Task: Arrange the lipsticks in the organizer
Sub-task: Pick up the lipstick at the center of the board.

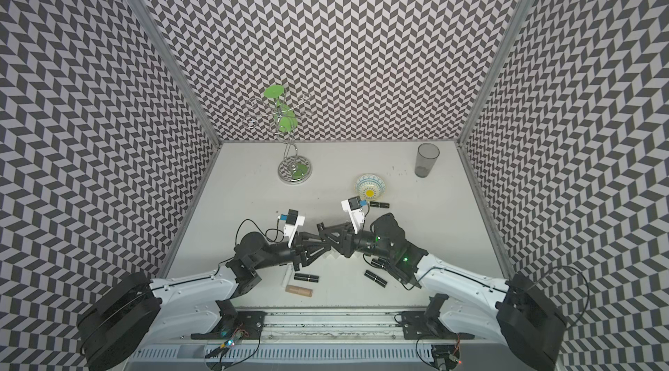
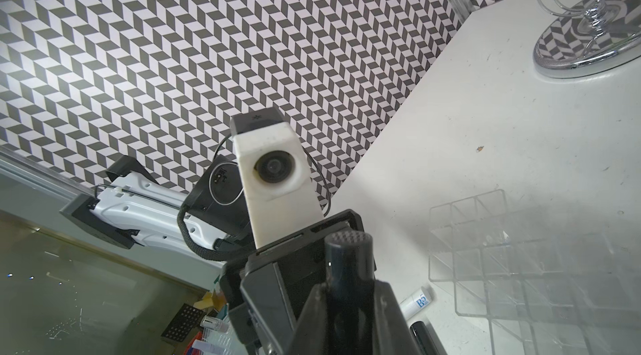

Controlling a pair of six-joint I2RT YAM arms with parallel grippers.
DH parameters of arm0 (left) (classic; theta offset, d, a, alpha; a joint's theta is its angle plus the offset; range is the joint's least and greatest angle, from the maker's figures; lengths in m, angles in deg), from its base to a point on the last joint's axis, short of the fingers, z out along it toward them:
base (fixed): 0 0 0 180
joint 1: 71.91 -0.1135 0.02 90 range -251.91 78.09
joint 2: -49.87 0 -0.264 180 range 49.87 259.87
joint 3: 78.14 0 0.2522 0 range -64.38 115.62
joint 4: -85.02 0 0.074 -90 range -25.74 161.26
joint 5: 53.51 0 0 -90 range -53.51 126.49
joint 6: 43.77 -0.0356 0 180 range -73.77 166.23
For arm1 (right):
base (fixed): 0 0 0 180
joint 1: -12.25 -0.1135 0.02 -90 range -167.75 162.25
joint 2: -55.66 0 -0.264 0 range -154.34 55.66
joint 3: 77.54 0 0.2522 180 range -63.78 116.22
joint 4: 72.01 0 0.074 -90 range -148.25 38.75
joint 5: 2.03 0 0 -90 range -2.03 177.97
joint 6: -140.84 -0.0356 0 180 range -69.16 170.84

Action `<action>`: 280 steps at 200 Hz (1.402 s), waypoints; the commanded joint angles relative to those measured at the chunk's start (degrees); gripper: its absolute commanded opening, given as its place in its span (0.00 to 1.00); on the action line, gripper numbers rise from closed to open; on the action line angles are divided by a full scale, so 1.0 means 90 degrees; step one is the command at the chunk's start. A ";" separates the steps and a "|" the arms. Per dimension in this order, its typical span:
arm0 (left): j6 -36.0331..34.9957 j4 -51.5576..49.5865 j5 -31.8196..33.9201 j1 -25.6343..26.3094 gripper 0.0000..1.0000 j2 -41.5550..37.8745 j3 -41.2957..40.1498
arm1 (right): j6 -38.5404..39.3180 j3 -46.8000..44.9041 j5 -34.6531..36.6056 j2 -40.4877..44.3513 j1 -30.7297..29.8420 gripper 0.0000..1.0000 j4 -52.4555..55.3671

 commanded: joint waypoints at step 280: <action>-0.1471 -0.3149 0.1542 -0.0043 0.87 -0.0695 0.0632 | 0.1837 0.1473 0.2514 -0.0855 -0.0103 0.02 0.2521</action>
